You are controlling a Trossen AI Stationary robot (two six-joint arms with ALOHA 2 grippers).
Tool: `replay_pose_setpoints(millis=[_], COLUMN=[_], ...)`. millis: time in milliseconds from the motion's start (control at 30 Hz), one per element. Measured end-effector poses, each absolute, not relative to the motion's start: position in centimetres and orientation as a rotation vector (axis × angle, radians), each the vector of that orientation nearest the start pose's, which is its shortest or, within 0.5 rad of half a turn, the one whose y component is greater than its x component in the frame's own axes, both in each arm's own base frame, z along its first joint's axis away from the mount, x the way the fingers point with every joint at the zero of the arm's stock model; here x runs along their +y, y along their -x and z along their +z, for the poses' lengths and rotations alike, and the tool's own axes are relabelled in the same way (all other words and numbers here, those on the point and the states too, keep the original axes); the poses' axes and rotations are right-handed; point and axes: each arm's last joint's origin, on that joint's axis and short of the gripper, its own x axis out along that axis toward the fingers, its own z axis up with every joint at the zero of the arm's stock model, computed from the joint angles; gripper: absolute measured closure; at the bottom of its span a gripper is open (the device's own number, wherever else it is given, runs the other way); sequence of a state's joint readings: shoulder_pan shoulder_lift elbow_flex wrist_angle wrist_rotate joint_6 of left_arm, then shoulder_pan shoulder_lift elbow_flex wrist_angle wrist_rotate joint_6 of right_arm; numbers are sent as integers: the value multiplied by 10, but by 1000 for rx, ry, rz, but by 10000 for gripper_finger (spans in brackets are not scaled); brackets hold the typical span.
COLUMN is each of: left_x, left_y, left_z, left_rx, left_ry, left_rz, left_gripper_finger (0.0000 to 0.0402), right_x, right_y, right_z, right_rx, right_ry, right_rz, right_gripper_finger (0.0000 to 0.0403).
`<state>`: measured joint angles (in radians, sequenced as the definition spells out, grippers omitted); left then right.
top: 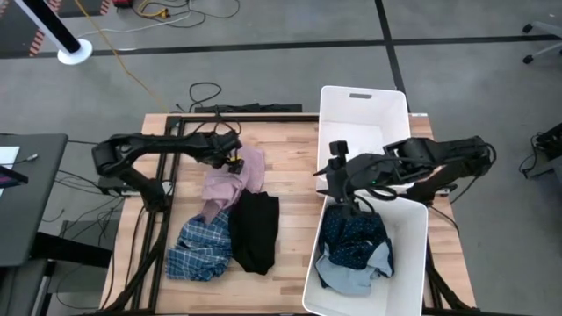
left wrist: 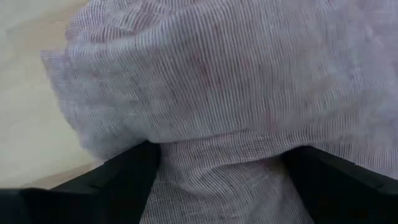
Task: Sort clothes
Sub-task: Put the pink polo in the bottom laundry bin
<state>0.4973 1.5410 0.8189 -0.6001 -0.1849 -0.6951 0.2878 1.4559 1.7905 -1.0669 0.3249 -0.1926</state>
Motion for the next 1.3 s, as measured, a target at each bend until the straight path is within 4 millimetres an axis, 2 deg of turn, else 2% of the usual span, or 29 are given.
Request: replay_pose_setpoints(millis=[100, 200, 267, 433, 567, 633, 767, 867, 1100, 1300], left_x=[131, 129, 125, 123, 121, 119, 113, 111, 95, 80], left_y=[-231, -238, -240, -242, -241, -243, -241, -237, -199, -163], left_z=[140, 130, 129, 133, 139, 149, 181, 217, 283, 324], left_rx=[1139, 1171, 1178, 1150, 1135, 1090, 979, 819, 536, 288], left_ry=[761, 718, 693, 680, 678, 673, 673, 652, 586, 543], left_rz=[1043, 1043, 1029, 1004, 969, 933, 844, 803, 760, 717], left_gripper_finger=[62, 97, 148, 341, 345, 345, 345, 345, 345, 345], right_x=[71, 75, 75, 75, 74, 72, 72, 73, 77, 87], right_y=[-262, -260, -260, -260, -260, -261, -261, -261, -267, -280], right_z=[438, 437, 436, 435, 435, 435, 435, 436, 443, 451], right_rx=[711, 730, 738, 744, 745, 746, 746, 737, 634, 445], right_ry=[425, 447, 453, 476, 482, 484, 482, 452, 358, 273], right_rz=[49, 70, 72, 80, 79, 77, 75, 67, 141, 285], right_gripper_finger=[196, 196, 196, 196, 196, 196, 196, 196, 196, 196])
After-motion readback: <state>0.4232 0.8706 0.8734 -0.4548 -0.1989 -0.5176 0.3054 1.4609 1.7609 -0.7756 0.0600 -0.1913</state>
